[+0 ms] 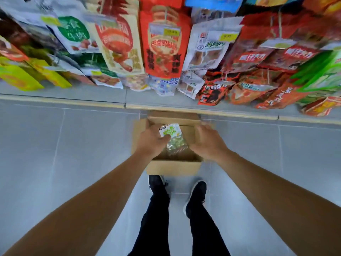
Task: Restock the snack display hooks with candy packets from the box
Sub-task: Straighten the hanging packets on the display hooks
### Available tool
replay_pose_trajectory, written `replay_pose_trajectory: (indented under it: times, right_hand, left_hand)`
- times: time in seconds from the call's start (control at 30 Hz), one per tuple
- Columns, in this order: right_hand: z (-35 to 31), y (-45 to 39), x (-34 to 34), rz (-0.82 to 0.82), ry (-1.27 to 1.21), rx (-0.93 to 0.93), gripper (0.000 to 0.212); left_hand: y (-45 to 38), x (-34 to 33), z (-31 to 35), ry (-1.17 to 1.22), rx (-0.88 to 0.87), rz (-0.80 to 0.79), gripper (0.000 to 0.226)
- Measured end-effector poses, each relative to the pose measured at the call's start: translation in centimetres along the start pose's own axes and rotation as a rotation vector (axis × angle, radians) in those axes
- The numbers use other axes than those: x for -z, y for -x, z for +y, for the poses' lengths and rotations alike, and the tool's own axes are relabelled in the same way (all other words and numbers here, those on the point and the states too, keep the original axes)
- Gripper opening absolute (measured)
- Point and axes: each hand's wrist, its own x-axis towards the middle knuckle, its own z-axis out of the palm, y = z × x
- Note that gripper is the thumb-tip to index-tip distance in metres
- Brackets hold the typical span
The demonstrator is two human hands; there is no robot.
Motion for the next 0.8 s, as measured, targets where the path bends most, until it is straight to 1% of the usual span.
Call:
replay_pose_trajectory:
  times: [0.13, 0.23, 0.3, 0.37, 0.47, 0.53, 0.6, 0.7, 0.8]
  right_hand:
    - [1.2, -6.0, -5.1, -0.097, -0.063, -0.054, 0.064]
    - [3.2, -10.1, -9.0, -0.138, -0.108, -0.088, 0.065]
    - [5.1, -13.9, -12.7, -0.187, -0.115, -0.109, 0.066]
    - [6.5, -16.4, -15.0, -0.218, -0.133, -0.124, 0.067]
    - [10.3, -22.5, -20.9, -0.273, -0.164, -0.18, 0.064]
    - [12.8, -26.2, -24.8, -0.285, -0.172, -0.192, 0.064]
    - [15.2, -30.2, -28.6, -0.261, -0.169, -0.2, 0.064]
    - [18.0, -35.2, -32.8, -0.249, -0.203, -0.224, 0.059]
    - [20.2, -40.3, -36.2, -0.276, -0.252, -0.285, 0.056]
  left_hand:
    - [-5.0, -3.5, -4.0, 0.072, 0.113, -0.031, 0.046]
    - [-8.7, -7.0, -6.8, 0.103, 0.179, -0.048, 0.053]
    - [-11.8, -10.5, -9.4, 0.124, 0.253, -0.055, 0.054]
    - [-13.7, -12.8, -11.3, 0.146, 0.288, -0.076, 0.053]
    - [-19.1, -18.7, -15.5, 0.189, 0.356, -0.087, 0.057]
    - [-22.4, -22.5, -18.4, 0.205, 0.368, -0.093, 0.059]
    - [-26.2, -26.1, -20.9, 0.2, 0.386, -0.094, 0.06]
    - [-31.0, -30.2, -24.0, 0.224, 0.419, -0.095, 0.061]
    - [-36.1, -33.6, -26.9, 0.296, 0.482, -0.05, 0.065]
